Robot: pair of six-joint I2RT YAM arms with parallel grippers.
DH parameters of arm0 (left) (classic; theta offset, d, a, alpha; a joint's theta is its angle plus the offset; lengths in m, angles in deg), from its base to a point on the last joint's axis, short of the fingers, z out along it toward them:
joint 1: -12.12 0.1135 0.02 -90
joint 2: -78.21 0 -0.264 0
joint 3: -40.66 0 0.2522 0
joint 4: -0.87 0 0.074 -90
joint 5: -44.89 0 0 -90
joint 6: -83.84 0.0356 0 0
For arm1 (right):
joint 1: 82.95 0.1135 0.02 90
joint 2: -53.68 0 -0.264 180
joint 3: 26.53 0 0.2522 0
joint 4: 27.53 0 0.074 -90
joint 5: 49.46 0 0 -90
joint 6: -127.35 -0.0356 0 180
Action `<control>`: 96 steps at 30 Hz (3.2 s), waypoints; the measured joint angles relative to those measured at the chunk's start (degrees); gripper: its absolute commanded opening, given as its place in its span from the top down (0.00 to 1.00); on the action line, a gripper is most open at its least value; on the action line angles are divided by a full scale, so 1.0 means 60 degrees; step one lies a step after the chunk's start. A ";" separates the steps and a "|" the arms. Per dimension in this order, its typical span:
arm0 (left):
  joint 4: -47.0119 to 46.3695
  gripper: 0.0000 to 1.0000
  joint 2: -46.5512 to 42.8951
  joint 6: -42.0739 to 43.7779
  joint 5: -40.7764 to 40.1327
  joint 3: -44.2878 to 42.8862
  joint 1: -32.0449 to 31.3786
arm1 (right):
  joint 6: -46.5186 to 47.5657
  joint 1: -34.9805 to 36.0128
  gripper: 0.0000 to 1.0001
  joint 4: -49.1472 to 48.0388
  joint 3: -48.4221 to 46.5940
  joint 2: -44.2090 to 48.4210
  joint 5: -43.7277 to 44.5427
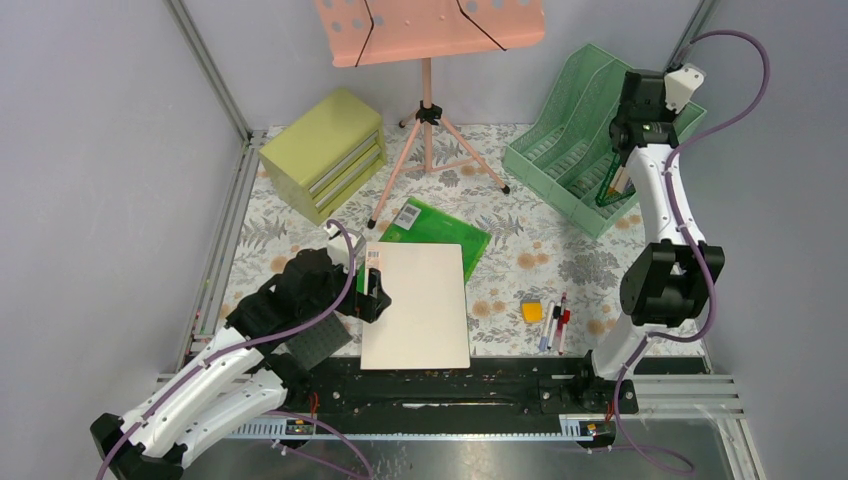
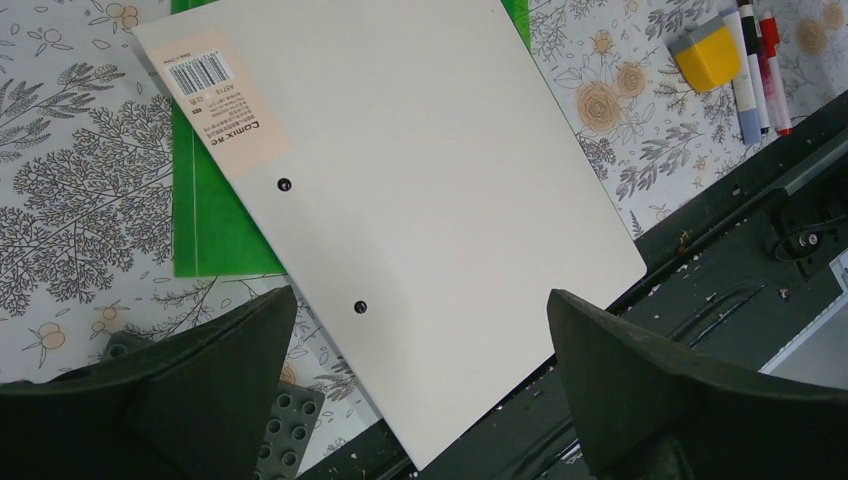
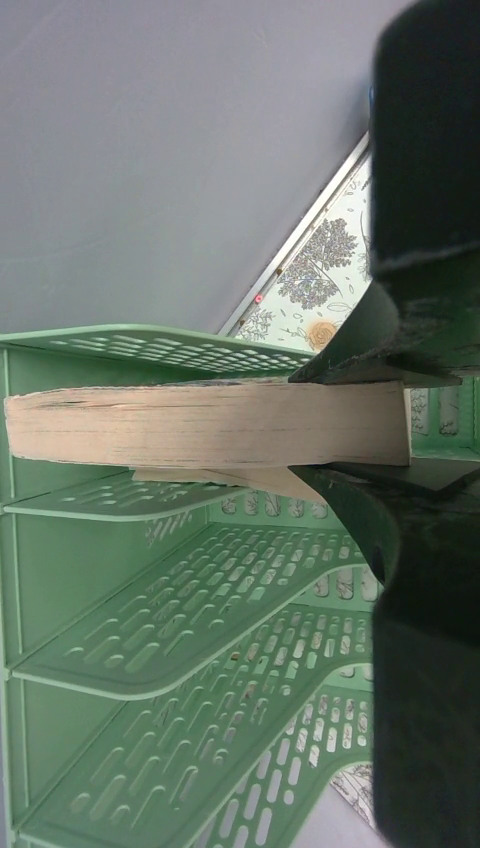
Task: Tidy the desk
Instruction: Place the notebook in the storage box, then pick up the folder from the folder.
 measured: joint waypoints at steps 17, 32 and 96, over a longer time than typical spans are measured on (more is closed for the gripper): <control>0.0000 0.01 0.0022 0.0040 0.0058 0.0000 0.0000 | 0.0284 -0.0255 0.48 -0.1297 0.0809 -0.0488 -0.0616; 0.0000 0.01 0.0018 0.0051 0.0058 0.0000 0.0000 | -0.0015 -0.0248 0.23 -0.1439 0.0809 -0.0204 -0.1016; 0.0539 0.01 0.2583 -0.1665 -0.1905 -0.0339 0.0204 | -0.3122 0.4116 0.01 -0.0328 1.1081 0.6448 -0.9114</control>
